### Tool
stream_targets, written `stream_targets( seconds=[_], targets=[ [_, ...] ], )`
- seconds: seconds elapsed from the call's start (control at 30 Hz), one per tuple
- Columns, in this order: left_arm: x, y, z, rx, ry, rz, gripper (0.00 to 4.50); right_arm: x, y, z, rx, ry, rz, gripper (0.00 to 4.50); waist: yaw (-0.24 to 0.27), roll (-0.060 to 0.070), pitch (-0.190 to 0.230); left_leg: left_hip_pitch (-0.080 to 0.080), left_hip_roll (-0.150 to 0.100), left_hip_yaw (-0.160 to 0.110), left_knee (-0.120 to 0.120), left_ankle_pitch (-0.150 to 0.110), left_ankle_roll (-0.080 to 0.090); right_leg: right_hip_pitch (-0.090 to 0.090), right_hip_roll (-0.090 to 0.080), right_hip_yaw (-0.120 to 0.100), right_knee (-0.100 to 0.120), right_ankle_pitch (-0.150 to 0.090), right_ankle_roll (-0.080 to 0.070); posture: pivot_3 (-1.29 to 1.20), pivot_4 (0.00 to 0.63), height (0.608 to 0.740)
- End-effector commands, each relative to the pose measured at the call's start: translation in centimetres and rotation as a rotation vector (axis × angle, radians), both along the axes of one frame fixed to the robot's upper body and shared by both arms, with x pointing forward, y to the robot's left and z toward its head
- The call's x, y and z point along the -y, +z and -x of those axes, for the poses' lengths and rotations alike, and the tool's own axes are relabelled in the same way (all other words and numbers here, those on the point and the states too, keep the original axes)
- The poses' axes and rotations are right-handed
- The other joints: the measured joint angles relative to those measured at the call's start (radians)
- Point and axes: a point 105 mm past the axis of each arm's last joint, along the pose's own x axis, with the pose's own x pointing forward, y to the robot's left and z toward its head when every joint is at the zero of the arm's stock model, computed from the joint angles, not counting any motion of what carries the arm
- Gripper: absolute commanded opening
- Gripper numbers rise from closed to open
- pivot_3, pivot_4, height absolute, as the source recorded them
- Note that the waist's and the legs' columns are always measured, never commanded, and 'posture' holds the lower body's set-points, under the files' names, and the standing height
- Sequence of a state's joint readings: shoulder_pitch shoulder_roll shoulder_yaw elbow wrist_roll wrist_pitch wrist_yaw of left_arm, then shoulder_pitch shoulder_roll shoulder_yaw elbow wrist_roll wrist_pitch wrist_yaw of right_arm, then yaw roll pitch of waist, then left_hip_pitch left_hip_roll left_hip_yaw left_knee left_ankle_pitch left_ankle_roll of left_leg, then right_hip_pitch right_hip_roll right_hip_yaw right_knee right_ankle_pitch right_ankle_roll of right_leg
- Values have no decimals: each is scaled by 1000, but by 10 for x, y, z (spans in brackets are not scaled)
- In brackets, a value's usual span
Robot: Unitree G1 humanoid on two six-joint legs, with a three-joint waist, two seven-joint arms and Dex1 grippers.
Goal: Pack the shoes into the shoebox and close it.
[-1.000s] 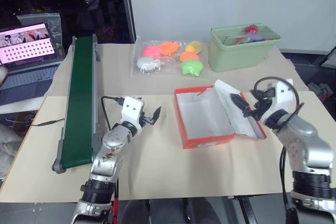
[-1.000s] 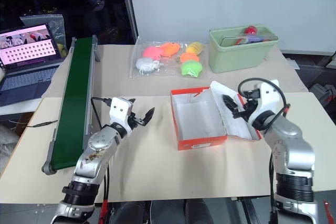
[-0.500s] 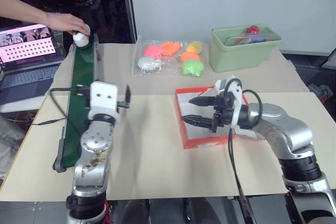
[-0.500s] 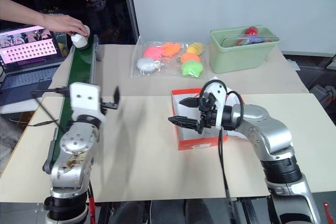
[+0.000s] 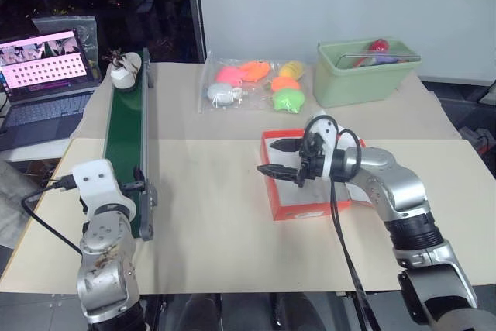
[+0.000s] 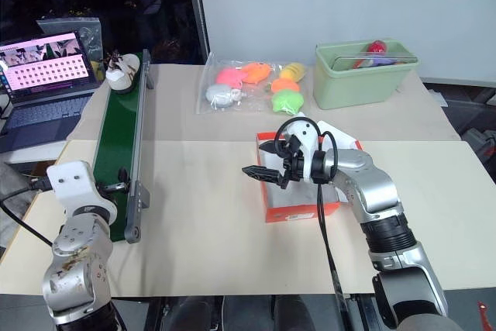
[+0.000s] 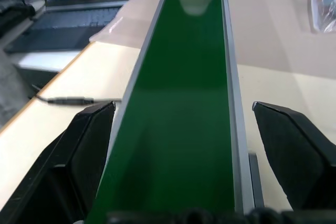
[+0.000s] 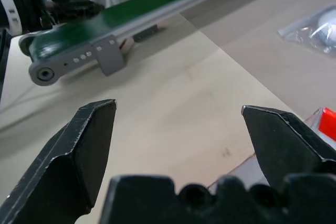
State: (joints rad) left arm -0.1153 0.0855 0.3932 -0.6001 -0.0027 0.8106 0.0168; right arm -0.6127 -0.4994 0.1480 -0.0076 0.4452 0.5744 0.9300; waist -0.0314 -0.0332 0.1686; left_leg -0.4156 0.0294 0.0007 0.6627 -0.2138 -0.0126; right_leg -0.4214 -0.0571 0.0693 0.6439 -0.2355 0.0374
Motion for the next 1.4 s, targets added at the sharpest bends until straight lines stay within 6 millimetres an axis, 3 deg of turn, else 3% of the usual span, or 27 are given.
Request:
stream_targets(
  seconds=[0.03,0.4,0.8,1.17,1.4],
  targets=[
    [0,10,-5,26,-36,-11,4500,1,7,4,51,4,-24,4484,-1,0,0,0,0,0,0,0,0,0,0,0,0,0,0,0,150,729],
    [4,8,-19,6,-98,41,4500,13,-14,6,37,-45,5,4484,-9,0,0,1,0,0,0,0,0,0,0,0,1,0,0,0,150,729],
    [-14,2,-18,-22,-6,50,4500,13,-11,3,35,-81,-14,4484,-10,0,0,1,0,0,0,0,0,0,0,0,1,0,0,0,150,729],
    [-17,-7,-16,-53,-6,58,4500,14,-8,3,38,-91,-31,4484,-10,0,0,1,0,0,0,0,0,0,0,0,1,0,0,0,150,729],
    [-22,-23,-14,-120,18,69,4500,13,-3,5,43,-95,-42,4484,-9,0,0,1,0,0,0,0,0,0,0,0,1,0,0,0,150,729]
  ],
)
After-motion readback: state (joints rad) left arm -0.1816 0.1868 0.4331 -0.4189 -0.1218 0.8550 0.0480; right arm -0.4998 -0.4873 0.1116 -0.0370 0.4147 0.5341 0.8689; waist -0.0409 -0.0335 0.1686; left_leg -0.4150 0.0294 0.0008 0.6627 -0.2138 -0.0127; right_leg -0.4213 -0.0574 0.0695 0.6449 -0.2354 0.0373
